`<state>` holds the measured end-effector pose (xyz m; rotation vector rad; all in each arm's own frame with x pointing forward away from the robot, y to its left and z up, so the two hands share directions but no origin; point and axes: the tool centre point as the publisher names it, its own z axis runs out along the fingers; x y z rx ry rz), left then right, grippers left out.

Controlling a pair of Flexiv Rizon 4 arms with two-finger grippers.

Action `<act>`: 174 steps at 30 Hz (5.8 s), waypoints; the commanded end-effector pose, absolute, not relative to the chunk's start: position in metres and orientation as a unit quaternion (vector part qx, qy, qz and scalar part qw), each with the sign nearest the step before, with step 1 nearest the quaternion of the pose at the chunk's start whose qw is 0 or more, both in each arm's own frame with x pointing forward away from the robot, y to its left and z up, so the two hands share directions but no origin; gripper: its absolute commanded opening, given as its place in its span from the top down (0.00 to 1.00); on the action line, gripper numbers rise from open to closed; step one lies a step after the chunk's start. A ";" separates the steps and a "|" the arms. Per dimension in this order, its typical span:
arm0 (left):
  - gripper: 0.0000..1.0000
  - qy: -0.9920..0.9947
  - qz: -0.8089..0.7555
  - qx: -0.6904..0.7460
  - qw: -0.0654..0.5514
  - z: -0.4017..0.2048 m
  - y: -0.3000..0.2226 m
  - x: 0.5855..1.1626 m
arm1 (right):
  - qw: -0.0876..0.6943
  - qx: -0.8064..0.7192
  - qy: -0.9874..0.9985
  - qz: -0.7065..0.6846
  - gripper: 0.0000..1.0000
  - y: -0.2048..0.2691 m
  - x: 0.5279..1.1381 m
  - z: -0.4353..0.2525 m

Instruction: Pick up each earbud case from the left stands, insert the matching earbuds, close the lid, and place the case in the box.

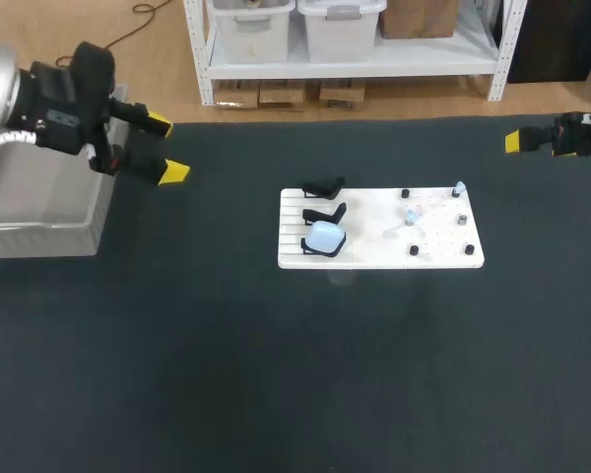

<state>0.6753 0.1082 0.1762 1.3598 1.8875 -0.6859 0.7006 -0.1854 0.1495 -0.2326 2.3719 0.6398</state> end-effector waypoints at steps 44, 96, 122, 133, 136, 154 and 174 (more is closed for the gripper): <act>0.00 0.635 -0.335 0.610 0.335 0.087 0.011 0.662 | 0.330 -0.089 0.907 0.245 0.00 -0.185 0.700 0.150; 0.02 0.606 -0.380 0.628 0.306 0.024 -0.044 0.672 | 0.330 -0.089 0.907 0.245 0.00 -0.185 0.700 0.150; 0.27 0.612 -0.386 0.613 0.318 0.016 -0.061 0.678 | 0.330 -0.089 0.907 0.245 0.00 -0.185 0.700 0.150; 0.32 0.615 -0.386 0.609 0.319 0.012 -0.065 0.680 | 0.330 -0.089 0.907 0.245 0.00 -0.185 0.700 0.150; 0.35 0.616 -0.387 0.608 0.318 0.012 -0.065 0.680 | 0.330 -0.089 0.907 0.245 0.00 -0.185 0.700 0.150; 0.51 0.615 -0.393 0.606 0.316 0.012 -0.068 0.674 | 0.330 -0.089 0.907 0.245 0.00 -0.185 0.700 0.150; 1.00 0.609 -0.400 0.605 0.321 0.018 -0.063 0.661 | 0.330 -0.089 0.907 0.245 0.00 -0.185 0.700 0.150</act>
